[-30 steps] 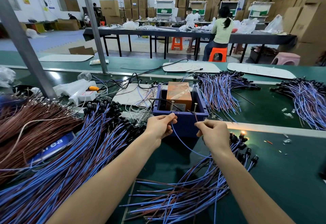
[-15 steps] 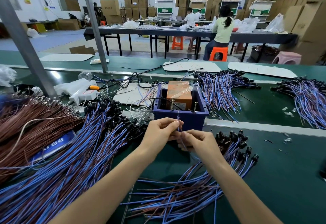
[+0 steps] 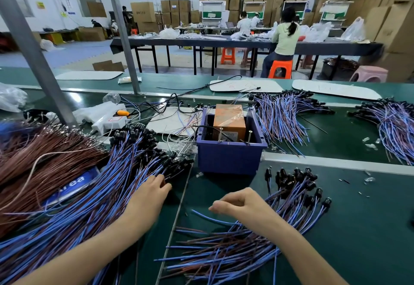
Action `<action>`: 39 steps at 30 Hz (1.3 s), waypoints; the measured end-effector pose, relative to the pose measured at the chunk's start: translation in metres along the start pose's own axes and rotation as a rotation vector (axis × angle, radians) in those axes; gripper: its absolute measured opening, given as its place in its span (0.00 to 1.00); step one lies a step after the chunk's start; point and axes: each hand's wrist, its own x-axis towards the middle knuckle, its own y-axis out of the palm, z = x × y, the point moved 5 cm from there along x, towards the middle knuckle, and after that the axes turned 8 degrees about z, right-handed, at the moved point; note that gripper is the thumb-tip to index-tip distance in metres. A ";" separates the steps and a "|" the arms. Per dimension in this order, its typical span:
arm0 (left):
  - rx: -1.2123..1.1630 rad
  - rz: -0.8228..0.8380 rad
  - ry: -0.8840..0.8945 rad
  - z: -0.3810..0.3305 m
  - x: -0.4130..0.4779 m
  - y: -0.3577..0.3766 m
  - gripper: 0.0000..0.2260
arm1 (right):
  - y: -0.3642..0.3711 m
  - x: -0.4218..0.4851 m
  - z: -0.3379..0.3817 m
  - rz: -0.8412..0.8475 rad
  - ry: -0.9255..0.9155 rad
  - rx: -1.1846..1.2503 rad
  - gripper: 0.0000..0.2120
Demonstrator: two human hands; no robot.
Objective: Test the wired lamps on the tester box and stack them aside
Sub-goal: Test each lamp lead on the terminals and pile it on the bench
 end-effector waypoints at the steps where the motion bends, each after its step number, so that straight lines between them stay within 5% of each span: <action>1: -0.009 -0.009 -0.002 0.000 0.001 0.000 0.24 | 0.001 0.001 -0.002 -0.001 0.007 0.010 0.09; 6: -0.041 -0.073 -0.059 -0.002 -0.002 -0.001 0.35 | 0.000 0.000 -0.010 -0.021 0.013 0.064 0.09; 12: 0.090 -0.227 0.018 -0.014 0.002 -0.026 0.22 | -0.002 -0.001 -0.014 -0.057 0.010 0.119 0.10; 18: 0.122 -0.022 -0.047 -0.017 0.015 -0.012 0.28 | -0.007 0.000 -0.028 -0.197 0.134 -0.058 0.07; 21: 0.129 0.020 -0.034 -0.019 0.018 -0.012 0.30 | 0.001 0.003 -0.030 -0.135 0.144 -0.180 0.11; 26: -0.268 -0.203 0.121 -0.028 0.009 -0.026 0.31 | 0.012 0.010 -0.022 -0.032 0.135 -0.185 0.15; 31: -0.822 -0.481 0.474 -0.070 -0.008 -0.069 0.25 | 0.017 0.023 -0.007 -0.193 0.041 0.562 0.10; 36: -0.910 -0.481 0.378 -0.087 -0.007 -0.074 0.28 | 0.012 0.023 -0.008 -0.312 0.025 1.100 0.12; 39: -0.927 -0.370 0.307 -0.085 -0.008 -0.058 0.21 | -0.018 0.013 -0.021 -0.488 0.036 1.222 0.11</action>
